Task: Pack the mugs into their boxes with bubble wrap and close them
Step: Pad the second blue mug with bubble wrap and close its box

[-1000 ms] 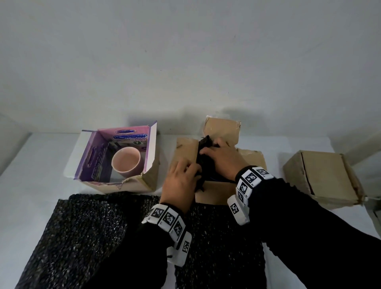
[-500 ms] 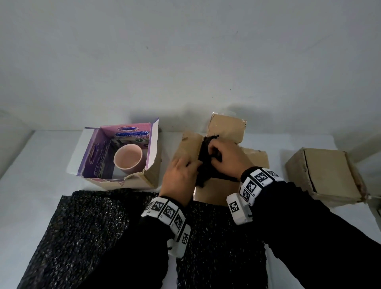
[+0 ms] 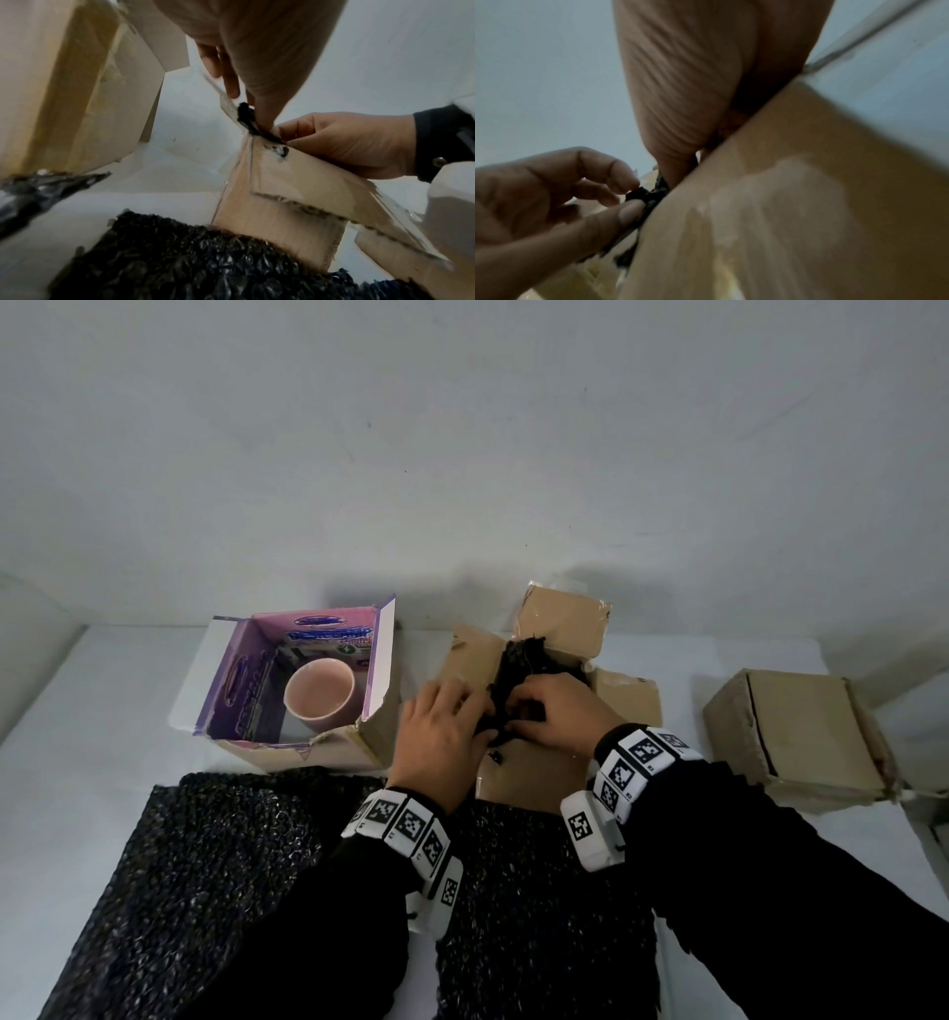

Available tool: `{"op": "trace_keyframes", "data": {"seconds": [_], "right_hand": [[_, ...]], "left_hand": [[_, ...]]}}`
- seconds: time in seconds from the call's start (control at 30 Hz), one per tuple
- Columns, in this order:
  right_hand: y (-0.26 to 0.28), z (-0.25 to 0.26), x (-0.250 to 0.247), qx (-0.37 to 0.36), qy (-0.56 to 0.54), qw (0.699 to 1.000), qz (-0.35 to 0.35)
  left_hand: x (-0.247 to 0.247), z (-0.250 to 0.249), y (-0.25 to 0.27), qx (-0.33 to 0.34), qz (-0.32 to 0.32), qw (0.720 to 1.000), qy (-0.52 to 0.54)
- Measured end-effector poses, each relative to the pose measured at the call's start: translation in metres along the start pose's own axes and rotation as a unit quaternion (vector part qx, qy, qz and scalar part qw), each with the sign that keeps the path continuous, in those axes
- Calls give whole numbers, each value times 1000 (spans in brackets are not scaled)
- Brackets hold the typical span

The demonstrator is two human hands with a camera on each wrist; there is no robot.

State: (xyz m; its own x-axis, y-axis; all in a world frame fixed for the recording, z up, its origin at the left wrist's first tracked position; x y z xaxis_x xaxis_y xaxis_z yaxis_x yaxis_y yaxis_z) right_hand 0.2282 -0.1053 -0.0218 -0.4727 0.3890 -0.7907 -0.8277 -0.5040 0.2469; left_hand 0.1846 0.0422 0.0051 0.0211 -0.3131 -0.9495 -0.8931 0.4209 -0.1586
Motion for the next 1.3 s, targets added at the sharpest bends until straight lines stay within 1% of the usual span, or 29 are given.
{"op": "trace_keyframes", "data": {"seconds": [0.03, 0.1, 0.17, 0.2, 0.33, 0.43, 0.53, 0.6, 0.73, 0.8, 0.87, 0.9, 0.97, 1.0, 1.03, 1.07, 1.1, 1.17, 1.23, 1.3], "right_hand": [[0, 2, 0, 6, 1, 1000, -24], [1, 4, 0, 11, -32, 995, -91], [2, 7, 0, -12, -60, 987, -147], [2, 8, 1, -31, -66, 985, -154], [2, 11, 4, -106, -48, 986, -116], [1, 10, 7, -126, 56, 988, -71], [-4, 8, 10, -90, 153, 984, -7], [-4, 9, 9, -60, 195, 979, 20], [-3, 18, 9, -46, 260, 964, 42], [-5, 20, 12, -43, 251, 966, 37], [-3, 17, 15, -46, 180, 983, -2], [0, 15, 14, -50, 131, 989, -38], [10, 10, 6, -56, 67, 988, -128], [14, 9, 2, -55, 63, 982, -167], [16, 9, -1, -50, 76, 977, -191], [15, 9, -4, -41, 96, 975, -198], [12, 8, -5, -28, 119, 974, -188], [3, 1, -5, 2, 158, 977, -140], [-4, -5, -4, 33, 195, 977, -80], [-10, -11, -3, 59, 226, 971, -45]], "left_hand": [[1, 3, 1, -11, -20, 1000, -3], [4, 6, 2, 6, -46, 999, 24], [6, 7, 3, 25, -48, 997, 48], [5, 7, 4, 29, -48, 997, 43], [0, 8, 8, 29, -51, 998, -39], [5, 8, 7, 16, -19, 997, -69], [10, 3, 6, -1, 22, 996, -87], [8, 0, 4, 1, 23, 995, -93], [4, 0, 5, 25, -1, 993, -117], [4, -2, 6, 23, 7, 990, -140], [8, -8, 6, 13, 43, 986, -163], [10, -11, 6, 10, 67, 982, -176], [12, -14, 3, 4, 113, 974, -195], [13, -14, 2, 3, 130, 972, -198], [12, -14, -1, 5, 143, 969, -201], [12, -14, -2, 11, 156, 967, -200], [12, -14, -3, 17, 164, 966, -198], [11, -14, -4, 15, 171, 967, -189], [12, -14, -6, -8, 178, 966, -187], [13, -18, -7, -19, 183, 961, -206]]}}
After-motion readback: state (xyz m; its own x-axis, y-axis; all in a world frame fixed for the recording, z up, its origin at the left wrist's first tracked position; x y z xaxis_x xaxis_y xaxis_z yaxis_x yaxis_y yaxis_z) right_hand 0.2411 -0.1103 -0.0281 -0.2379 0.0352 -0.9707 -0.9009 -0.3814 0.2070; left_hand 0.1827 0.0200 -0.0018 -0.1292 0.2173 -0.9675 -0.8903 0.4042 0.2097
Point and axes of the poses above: each hand's wrist, its own y-axis away from the middle knuckle, its own x-axis out of the palm, z = x × y, the point moved 6 cm from there along -y, towards the middle knuckle, and after that the axes turned 10 degrees about z, right-handed, at the moved point
